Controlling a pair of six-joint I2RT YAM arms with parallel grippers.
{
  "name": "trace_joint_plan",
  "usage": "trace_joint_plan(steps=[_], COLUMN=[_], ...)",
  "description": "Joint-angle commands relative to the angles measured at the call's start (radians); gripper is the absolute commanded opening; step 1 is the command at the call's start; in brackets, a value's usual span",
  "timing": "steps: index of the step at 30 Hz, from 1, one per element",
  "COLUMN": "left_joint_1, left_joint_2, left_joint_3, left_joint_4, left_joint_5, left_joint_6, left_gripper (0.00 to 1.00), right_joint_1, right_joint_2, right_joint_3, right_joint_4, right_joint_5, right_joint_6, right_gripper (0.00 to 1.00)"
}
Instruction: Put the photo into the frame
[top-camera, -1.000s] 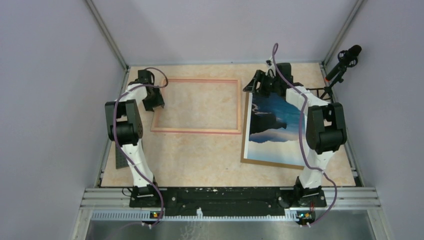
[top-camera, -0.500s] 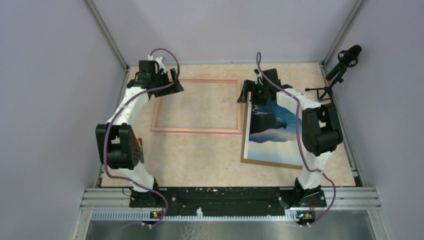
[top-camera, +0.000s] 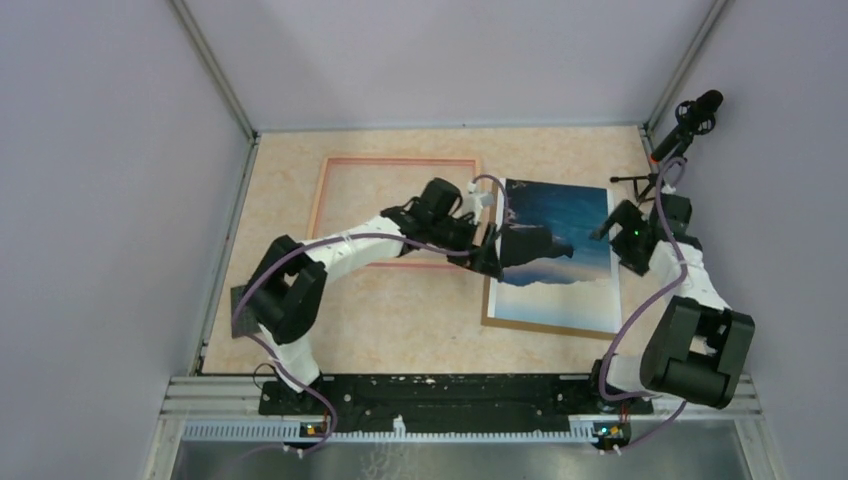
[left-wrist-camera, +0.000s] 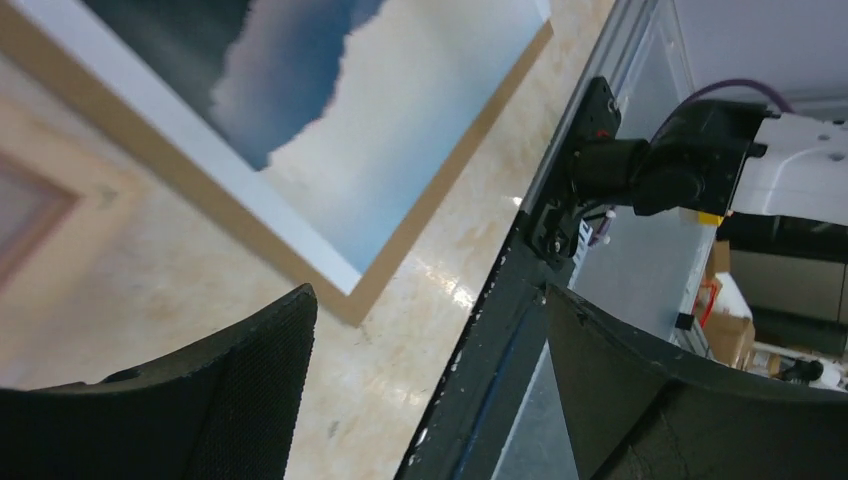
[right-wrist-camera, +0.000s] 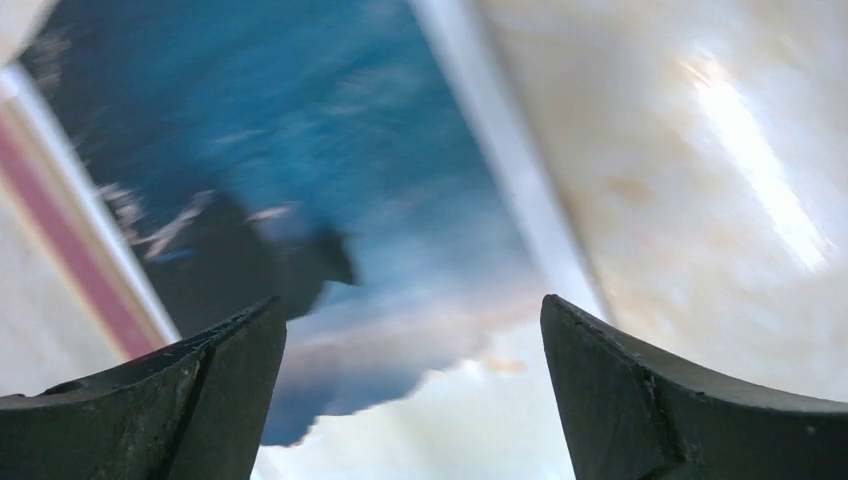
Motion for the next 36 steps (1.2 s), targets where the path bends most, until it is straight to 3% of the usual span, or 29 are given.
trace_joint_plan(steps=[1, 6, 9, 16, 28, 32, 36], left_joint_1=[-0.131, -0.266, -0.284, -0.282, -0.259, -0.259, -0.259], left_joint_2=[0.051, 0.237, 0.367, 0.410, 0.446, 0.447, 0.454], left_joint_3=[0.030, 0.169, 0.312, 0.301, 0.224, 0.228, 0.227], left_joint_4=[0.108, 0.012, -0.134, -0.175, -0.187, -0.178, -0.180], left_joint_5=[-0.102, -0.291, -0.346, -0.438, -0.365, -0.343, -0.337], left_joint_6=[-0.084, -0.046, -0.047, -0.043, -0.097, -0.102, -0.102], left_gripper=[0.87, 0.87, 0.86, 0.87, 0.87, 0.87, 0.87], right_joint_1=[-0.167, -0.196, -0.205, -0.238, -0.300, -0.299, -0.298], right_joint_2=[-0.067, -0.105, -0.044, 0.053, 0.191, 0.234, 0.170], right_joint_3=[-0.121, -0.100, -0.065, -0.081, -0.115, -0.112, -0.129], right_joint_4=[-0.043, -0.071, -0.109, -0.029, 0.052, 0.071, 0.091], right_joint_5=[-0.022, 0.164, 0.160, -0.055, -0.251, -0.424, -0.558], right_joint_6=[0.111, 0.016, -0.038, -0.090, -0.114, -0.108, -0.065], right_gripper=[0.95, 0.96, 0.97, 0.96, 0.94, 0.92, 0.90])
